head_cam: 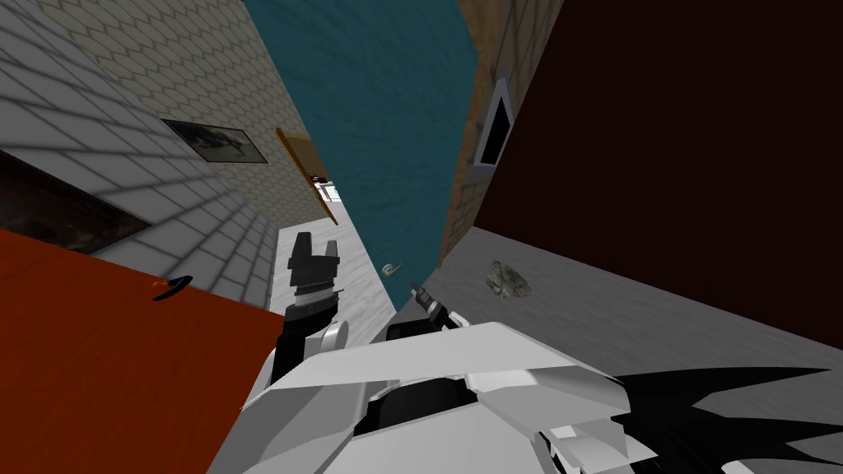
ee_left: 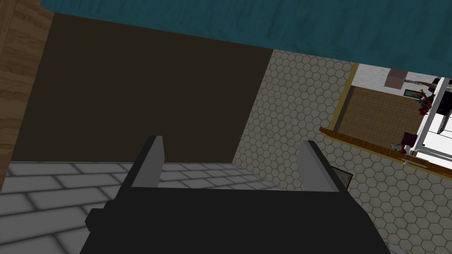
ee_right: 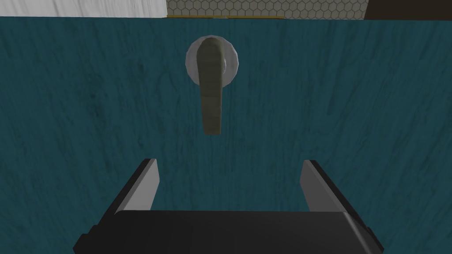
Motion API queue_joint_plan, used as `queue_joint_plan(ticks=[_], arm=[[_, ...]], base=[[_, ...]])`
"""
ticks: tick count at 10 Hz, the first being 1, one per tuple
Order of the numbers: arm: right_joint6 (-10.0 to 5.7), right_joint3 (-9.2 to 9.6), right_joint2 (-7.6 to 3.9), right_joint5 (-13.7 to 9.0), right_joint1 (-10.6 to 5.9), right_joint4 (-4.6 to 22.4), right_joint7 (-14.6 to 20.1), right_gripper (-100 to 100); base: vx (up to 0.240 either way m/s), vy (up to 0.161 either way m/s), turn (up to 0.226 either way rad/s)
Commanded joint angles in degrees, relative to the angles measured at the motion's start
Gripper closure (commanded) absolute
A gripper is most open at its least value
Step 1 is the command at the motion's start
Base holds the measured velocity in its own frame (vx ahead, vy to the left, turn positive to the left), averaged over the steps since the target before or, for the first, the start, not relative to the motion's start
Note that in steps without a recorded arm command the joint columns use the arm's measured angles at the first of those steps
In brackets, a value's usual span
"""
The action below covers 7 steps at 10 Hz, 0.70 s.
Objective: Push the door open
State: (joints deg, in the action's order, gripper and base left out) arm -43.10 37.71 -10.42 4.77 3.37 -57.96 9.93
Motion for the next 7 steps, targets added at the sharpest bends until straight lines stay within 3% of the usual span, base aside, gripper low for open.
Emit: queue_joint_plan(ticks=[1, 3, 7], arm=[[-0.34, 0.83, -0.28, 0.0, -0.56, 1.6, 0.3, -100], [-0.7, 0.2, 0.51, -0.1, -0.79, 2.4, -0.1, -100], [-0.77, -0.53, 1.55, -0.2, -1.22, 3.8, -0.6, -100]], base=[[0.125, 0.092, -0.058], [0.09, 0.067, 0.02], [0.159, 0.136, 0.036]])
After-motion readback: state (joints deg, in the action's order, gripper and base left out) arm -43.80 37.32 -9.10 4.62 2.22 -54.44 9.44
